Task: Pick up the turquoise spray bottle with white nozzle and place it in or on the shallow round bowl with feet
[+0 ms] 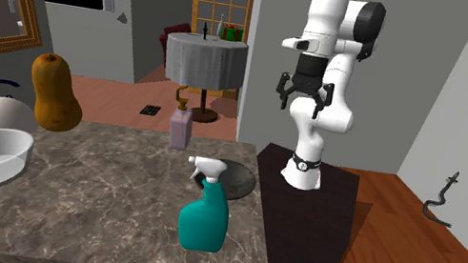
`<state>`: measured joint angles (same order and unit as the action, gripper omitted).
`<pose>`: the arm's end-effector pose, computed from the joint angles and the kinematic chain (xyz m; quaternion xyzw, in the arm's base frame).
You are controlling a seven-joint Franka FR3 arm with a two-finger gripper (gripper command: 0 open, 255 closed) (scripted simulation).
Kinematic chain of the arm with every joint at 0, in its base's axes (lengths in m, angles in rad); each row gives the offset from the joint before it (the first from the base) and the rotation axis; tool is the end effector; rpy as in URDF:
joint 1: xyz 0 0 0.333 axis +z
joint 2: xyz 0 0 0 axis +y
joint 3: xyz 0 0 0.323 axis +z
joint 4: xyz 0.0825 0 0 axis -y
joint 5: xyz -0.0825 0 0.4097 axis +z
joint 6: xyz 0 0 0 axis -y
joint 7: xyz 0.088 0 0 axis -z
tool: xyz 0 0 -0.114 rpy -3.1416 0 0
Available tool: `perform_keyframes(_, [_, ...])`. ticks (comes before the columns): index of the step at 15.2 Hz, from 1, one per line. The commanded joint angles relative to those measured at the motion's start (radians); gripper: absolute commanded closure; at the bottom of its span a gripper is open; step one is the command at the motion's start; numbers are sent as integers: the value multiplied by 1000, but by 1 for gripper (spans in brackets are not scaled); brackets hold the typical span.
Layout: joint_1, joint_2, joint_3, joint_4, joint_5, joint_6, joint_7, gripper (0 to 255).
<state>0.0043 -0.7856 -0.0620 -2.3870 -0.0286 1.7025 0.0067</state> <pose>0.3404 -0.0274 0.5844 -0.9985 0.0230 -0.0502 0.0068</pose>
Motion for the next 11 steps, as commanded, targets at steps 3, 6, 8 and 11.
perform_keyframes(3, [-10,85,28,51,8,29,66,0])
perform_keyframes(6, [-28,214,64,140,11,61,164,0])
perform_keyframes(8, [-41,301,85,206,8,74,228,0])
perform_keyframes(11, [-59,431,111,318,-5,81,323,0])
